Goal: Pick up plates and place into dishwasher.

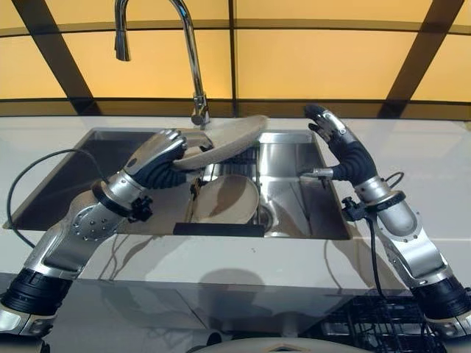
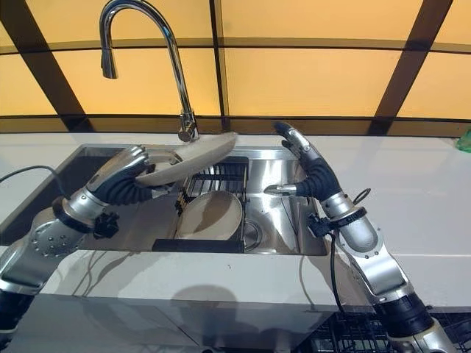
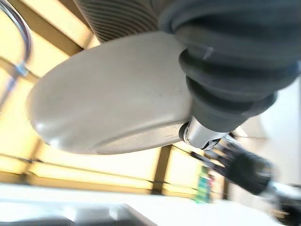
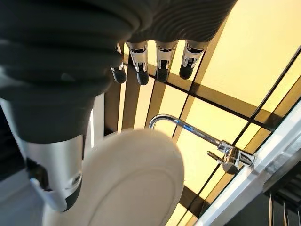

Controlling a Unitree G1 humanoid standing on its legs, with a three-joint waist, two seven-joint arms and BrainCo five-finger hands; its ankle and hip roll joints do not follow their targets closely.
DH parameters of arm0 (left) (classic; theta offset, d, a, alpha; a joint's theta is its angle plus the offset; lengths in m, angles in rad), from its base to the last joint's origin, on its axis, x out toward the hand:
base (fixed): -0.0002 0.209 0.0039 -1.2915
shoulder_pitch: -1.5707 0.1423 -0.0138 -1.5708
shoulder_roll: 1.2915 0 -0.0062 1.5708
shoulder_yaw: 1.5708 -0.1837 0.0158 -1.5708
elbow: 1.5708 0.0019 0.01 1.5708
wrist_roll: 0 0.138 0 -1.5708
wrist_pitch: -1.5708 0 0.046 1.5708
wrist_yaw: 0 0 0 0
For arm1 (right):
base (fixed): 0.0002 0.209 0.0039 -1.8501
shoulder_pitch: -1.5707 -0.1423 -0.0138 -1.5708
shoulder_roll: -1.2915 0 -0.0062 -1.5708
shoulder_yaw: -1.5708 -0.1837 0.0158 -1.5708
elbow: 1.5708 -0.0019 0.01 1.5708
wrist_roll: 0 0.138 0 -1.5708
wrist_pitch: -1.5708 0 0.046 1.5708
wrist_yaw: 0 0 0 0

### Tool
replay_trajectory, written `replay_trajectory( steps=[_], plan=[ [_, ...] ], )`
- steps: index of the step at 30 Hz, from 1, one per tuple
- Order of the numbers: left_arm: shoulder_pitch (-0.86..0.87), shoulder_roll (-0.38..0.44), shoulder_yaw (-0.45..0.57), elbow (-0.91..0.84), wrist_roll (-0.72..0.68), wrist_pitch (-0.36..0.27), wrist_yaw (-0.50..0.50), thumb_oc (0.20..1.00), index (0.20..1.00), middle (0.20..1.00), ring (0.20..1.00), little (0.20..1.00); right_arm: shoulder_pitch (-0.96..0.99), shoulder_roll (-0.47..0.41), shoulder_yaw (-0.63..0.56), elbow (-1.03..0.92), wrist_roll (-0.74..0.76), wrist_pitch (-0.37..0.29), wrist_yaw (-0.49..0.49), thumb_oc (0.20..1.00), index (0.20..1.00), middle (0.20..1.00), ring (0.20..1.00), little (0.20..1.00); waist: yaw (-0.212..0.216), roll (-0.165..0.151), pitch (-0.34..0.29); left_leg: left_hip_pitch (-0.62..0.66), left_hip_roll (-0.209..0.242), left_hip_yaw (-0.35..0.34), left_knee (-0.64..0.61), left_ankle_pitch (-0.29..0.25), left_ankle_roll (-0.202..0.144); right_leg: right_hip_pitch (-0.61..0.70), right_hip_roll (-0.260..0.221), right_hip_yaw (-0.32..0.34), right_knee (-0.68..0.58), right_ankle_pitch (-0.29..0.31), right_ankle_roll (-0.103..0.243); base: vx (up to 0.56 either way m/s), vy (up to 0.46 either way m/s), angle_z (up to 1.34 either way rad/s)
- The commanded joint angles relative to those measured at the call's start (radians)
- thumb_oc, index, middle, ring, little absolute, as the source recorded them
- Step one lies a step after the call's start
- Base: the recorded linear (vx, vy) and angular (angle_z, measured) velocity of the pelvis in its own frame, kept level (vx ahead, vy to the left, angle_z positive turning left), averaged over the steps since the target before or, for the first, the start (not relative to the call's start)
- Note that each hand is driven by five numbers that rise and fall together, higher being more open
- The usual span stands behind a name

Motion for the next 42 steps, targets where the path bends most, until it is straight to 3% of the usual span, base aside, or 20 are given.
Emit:
replay_trajectory(
  steps=[1, 12, 24, 32, 33, 34, 35, 42],
  plan=[
    [-0.126, 0.021, -0.011, -0.019, -0.102, -0.03, -0.033, 0.2, 0.2, 0.2, 0.2, 0.2, -0.095, -0.08, 0.015, -0.067, 0.015, -0.012, 0.018, 1.0, 1.0, 1.0, 1.0, 1.0, 0.031, 0.0, -0.038, 0.078, -0.018, 0.029, 0.006, -0.147, 0.042, -0.104, -0.001, 0.032, 0.006, 0.065, 0.024, 0.0, -0.018, -0.04],
    [-0.158, 0.02, -0.041, -0.108, -0.228, -0.001, -0.165, 0.2, 0.2, 0.2, 0.2, 0.2, -0.138, -0.099, 0.077, -0.137, 0.043, 0.008, 0.116, 1.0, 1.0, 1.0, 1.0, 1.0, 0.034, -0.002, -0.042, 0.078, -0.029, 0.025, 0.006, -0.145, 0.052, -0.098, -0.002, 0.04, 0.005, 0.067, 0.022, 0.0, -0.009, -0.06],
    [-0.178, 0.044, -0.074, -0.137, -0.317, 0.061, -0.236, 0.2, 0.2, 0.2, 0.2, 0.2, -0.202, -0.141, 0.198, -0.192, 0.028, 0.029, 0.227, 1.0, 1.0, 1.0, 1.0, 1.0, 0.049, -0.005, -0.045, 0.081, -0.039, 0.019, 0.008, -0.149, 0.059, -0.086, -0.014, 0.034, 0.006, 0.062, 0.029, 0.01, 0.002, 0.0],
    [-0.17, 0.061, -0.078, -0.134, -0.326, 0.055, -0.232, 0.2, 0.2, 0.2, 0.2, 0.2, -0.221, -0.168, 0.223, -0.205, 0.006, 0.02, 0.242, 1.0, 1.0, 1.0, 1.0, 1.0, 0.051, -0.004, -0.041, 0.082, -0.043, 0.021, 0.009, -0.148, 0.064, -0.087, -0.021, 0.036, 0.01, 0.064, 0.031, 0.01, 0.007, -0.02],
    [-0.166, 0.061, -0.077, -0.135, -0.324, 0.055, -0.233, 0.2, 0.2, 0.2, 0.2, 0.2, -0.214, -0.168, 0.22, -0.206, 0.0, 0.017, 0.245, 0.787, 0.787, 0.787, 0.787, 0.787, 0.05, -0.004, -0.041, 0.082, -0.045, 0.019, 0.01, -0.148, 0.065, -0.087, -0.022, 0.037, 0.012, 0.064, 0.032, 0.0, 0.0, 0.0],
    [-0.165, 0.062, -0.077, -0.136, -0.325, 0.056, -0.232, 0.2, 0.2, 0.2, 0.2, 0.2, -0.21, -0.168, 0.219, -0.206, -0.001, 0.016, 0.247, 0.288, 0.288, 0.288, 0.288, 0.288, 0.05, -0.004, -0.041, 0.082, -0.045, 0.019, 0.01, -0.148, 0.065, -0.087, -0.022, 0.038, 0.012, 0.064, 0.032, 0.0, 0.0, 0.0],
    [-0.163, 0.061, -0.076, -0.136, -0.326, 0.055, -0.232, 0.2, 0.2, 0.2, 0.2, 0.2, -0.208, -0.17, 0.219, -0.205, -0.001, 0.017, 0.251, 0.2, 0.2, 0.2, 0.2, 0.2, 0.05, -0.005, -0.04, 0.083, -0.045, 0.018, 0.01, -0.148, 0.066, -0.086, -0.023, 0.038, 0.013, 0.065, 0.033, 0.0, 0.0, 0.0],
    [-0.147, 0.063, -0.062, -0.137, -0.33, 0.051, -0.219, 0.2, 0.2, 0.2, 0.2, 0.2, -0.178, -0.175, 0.201, -0.201, 0.002, 0.014, 0.264, 0.2, 0.2, 0.2, 0.2, 0.2, 0.048, -0.004, -0.042, 0.084, -0.045, 0.02, 0.012, -0.148, 0.067, -0.084, -0.022, 0.041, 0.015, 0.063, 0.033, 0.0, 0.0, 0.0]
  ],
)
